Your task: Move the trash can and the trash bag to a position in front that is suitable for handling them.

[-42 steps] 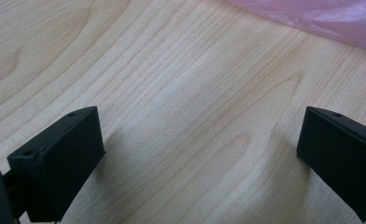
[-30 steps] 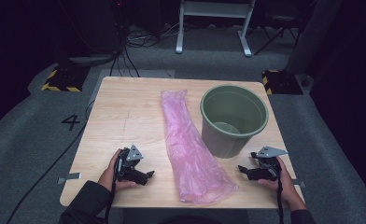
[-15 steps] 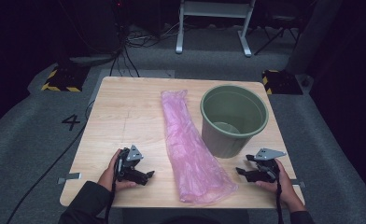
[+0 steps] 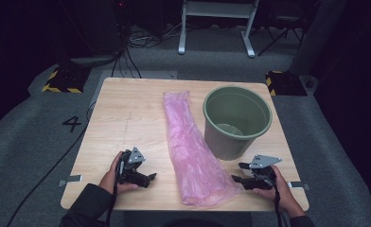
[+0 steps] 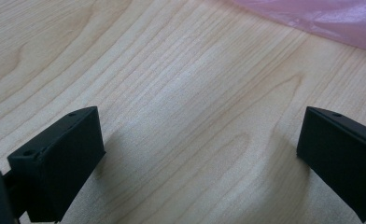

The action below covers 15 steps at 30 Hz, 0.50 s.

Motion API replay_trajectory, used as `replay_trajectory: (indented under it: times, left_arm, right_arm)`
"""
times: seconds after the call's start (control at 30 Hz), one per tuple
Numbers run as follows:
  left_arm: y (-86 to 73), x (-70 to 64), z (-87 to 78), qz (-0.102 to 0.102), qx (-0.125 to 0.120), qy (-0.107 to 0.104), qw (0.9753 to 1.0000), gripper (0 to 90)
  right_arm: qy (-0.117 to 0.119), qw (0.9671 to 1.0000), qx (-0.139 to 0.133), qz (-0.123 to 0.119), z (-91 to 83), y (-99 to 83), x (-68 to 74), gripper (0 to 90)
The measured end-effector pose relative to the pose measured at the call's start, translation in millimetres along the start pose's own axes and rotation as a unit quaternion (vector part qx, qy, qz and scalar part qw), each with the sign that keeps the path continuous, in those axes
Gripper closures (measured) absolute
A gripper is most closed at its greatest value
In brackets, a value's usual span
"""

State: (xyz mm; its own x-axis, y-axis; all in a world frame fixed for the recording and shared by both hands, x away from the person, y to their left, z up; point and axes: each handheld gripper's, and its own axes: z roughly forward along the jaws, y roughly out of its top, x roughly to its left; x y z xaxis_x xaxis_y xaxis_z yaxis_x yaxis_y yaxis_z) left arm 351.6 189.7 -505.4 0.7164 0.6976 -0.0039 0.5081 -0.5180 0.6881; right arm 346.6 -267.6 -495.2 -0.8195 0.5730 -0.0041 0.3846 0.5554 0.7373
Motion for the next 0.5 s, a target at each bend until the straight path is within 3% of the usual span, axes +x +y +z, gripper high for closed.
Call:
replay_trajectory:
  times: [0.5]
  left_arm:
    - [0.6, -2.8, 0.6, -0.011, 0.0, 0.01, 0.9999, 0.5]
  right_arm:
    - [0.017, 0.9995, -0.001, -0.028, 13.3, 9.6, 22.0, 36.8]
